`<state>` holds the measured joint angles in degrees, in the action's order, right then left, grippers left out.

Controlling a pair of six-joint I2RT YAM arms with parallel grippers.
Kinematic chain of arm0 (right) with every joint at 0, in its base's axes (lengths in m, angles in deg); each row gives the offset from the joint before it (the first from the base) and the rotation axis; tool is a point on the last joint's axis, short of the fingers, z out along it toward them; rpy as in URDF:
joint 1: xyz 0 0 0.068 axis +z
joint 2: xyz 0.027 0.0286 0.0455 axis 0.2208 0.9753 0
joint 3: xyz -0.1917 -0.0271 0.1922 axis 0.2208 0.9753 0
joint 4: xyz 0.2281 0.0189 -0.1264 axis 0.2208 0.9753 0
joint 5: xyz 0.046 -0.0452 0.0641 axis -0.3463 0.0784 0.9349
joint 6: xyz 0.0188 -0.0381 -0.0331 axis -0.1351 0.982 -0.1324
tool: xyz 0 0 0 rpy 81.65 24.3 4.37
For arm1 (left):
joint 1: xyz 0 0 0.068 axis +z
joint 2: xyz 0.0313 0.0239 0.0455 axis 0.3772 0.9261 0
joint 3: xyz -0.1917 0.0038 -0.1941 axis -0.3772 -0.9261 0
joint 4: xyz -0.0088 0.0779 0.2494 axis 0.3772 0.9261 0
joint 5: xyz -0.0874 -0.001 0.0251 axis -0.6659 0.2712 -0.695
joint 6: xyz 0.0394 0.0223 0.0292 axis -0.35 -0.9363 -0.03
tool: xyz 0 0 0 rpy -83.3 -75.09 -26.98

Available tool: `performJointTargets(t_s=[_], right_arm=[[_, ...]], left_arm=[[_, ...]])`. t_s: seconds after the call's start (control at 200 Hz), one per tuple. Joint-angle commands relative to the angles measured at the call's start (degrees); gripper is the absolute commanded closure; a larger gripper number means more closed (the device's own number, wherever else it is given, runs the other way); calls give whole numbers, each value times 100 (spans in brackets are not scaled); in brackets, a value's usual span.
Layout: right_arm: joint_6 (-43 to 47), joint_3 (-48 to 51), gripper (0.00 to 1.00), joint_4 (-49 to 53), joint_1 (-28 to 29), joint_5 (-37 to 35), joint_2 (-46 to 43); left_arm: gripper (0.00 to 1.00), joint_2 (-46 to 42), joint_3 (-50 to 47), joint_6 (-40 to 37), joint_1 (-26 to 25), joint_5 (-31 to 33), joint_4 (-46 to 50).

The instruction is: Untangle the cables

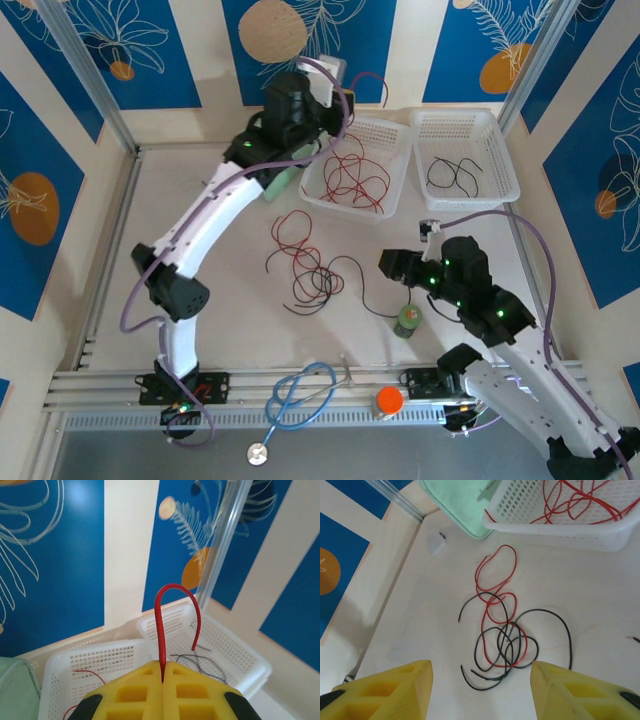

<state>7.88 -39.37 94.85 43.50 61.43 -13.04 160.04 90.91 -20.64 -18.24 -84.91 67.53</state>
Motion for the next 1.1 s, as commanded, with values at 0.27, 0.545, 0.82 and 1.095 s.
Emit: performJointTargets(t_s=[0.27, 0.545, 0.82, 1.095], right_arm=[[-193, 75, 45, 897, 20, -450, -596], [-454, -366, 50, 1247, 88, -325, 532], [-839, -969, 51, 1535, 782, -847, 1699], [-2333, -1166, 51, 1023, 1399, -993, 2912]], left_arm=[[100, 1221, -457, -13, 15, 404, -1167], [100, 2004, -643, 515, 24, 73, -383], [55, 2083, -494, 683, 83, -330, 77], [30, 1556, -382, 340, 120, -222, 506]])
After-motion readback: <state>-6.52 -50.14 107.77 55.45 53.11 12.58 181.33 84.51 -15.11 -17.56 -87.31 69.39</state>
